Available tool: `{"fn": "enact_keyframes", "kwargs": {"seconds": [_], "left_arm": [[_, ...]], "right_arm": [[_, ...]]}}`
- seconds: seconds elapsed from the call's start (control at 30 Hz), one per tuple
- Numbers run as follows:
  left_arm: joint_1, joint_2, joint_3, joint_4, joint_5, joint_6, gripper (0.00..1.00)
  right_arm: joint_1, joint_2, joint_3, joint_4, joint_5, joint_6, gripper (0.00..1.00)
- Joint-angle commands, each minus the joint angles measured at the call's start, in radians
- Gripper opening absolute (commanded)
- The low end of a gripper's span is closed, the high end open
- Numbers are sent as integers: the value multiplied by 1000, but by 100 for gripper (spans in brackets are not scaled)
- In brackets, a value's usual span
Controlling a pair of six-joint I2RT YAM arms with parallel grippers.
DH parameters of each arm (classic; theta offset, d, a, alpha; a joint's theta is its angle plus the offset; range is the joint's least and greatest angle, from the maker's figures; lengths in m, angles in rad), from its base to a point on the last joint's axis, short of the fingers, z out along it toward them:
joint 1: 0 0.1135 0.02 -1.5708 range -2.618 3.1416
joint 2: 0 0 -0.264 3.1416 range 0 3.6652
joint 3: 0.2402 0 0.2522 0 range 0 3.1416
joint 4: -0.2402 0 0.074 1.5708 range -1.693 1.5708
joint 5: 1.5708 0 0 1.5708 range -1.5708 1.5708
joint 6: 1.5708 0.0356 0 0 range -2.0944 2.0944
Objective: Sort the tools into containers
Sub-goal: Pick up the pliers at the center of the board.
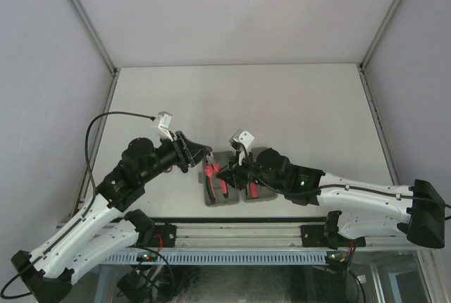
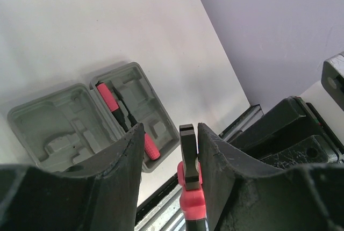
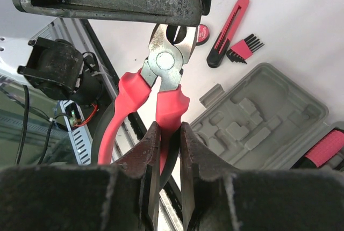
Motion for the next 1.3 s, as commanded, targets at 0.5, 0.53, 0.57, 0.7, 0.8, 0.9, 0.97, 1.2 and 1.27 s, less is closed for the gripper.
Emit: {"fn": "enact_keyframes", "kwargs": {"seconds": [0.5, 0.53, 0.57, 0.7, 0.8, 0.9, 0.97, 1.2, 1.27], "left_arm": [[-14, 10, -16, 68, 31, -49, 26], [-13, 9, -16, 69, 31, -51, 23], [-14, 9, -15, 68, 30, -51, 19], [-14, 15, -10, 65, 29, -51, 4], [-13, 19, -6, 55, 22, -50, 0], [-13, 16, -5, 46, 10, -49, 0], [-13, 13, 0, 32, 0, -46, 0], [-14, 2, 10, 6, -39, -41, 0], [-13, 1, 13, 1, -43, -38, 0]], "right_arm": [[10, 68, 154, 39, 74, -61, 0], [11, 70, 157, 31, 81, -63, 0], [12, 74, 163, 21, 87, -69, 0], [11, 79, 175, -6, 106, -80, 0], [14, 77, 175, -17, 114, -76, 19], [21, 78, 175, -30, 141, -55, 43], [25, 78, 171, -36, 160, -38, 52], [59, 75, 162, -20, 259, 78, 82], [77, 81, 162, -7, 293, 119, 89]]}}
